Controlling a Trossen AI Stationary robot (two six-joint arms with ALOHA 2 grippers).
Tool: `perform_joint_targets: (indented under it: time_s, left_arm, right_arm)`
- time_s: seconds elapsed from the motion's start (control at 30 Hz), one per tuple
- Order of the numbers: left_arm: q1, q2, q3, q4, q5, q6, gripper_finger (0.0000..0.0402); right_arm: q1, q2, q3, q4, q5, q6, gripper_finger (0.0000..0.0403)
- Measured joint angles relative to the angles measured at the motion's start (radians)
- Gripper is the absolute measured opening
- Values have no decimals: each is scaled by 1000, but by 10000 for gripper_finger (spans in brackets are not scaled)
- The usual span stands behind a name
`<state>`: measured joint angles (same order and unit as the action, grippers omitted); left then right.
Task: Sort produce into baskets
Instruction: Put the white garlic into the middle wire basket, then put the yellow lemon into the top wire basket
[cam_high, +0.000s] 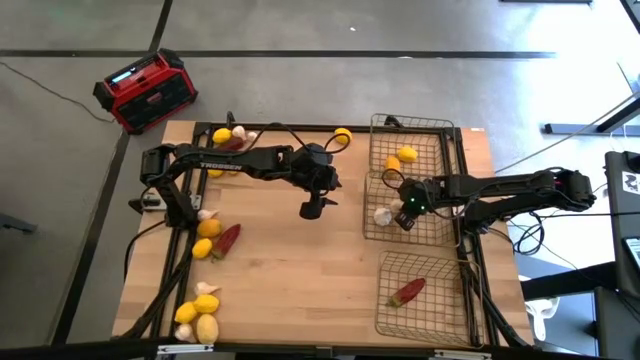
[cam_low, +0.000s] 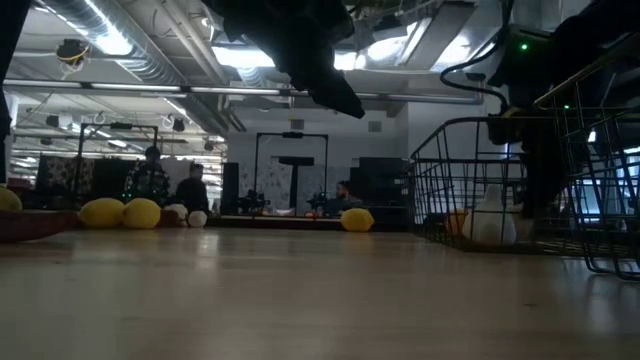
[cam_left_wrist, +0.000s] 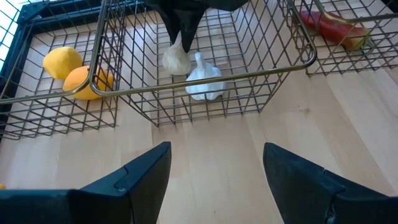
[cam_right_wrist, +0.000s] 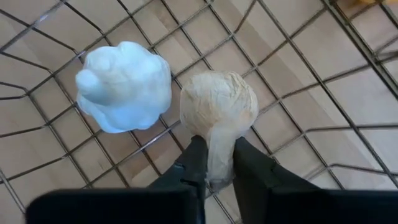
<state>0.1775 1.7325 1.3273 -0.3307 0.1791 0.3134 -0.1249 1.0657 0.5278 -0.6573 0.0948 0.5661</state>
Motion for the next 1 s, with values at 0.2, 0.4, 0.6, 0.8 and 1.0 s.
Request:
perform_joint_targets:
  time_s: [0.2, 0.4, 0.6, 0.8, 1.0]
  left_arm:
    - [0, 0, 0, 0, 0, 0, 251]
    - [0, 0, 0, 0, 0, 0, 251]
    - [0, 0, 0, 1, 0, 14, 251]
    - [0, 0, 0, -2, -1, 20, 251]
    - [47, -70, -2, -129, -77, 89, 251]
  right_arm:
    - [0, 0, 0, -6, 0, 3, 129]
    - [0, 0, 0, 11, 0, -5, 156]
    - [0, -1, 58, -75, -35, 1, 158]
    - [0, -2, 211, -230, -35, -12, 158]
    - [1, -3, 323, -239, -15, -60, 159]
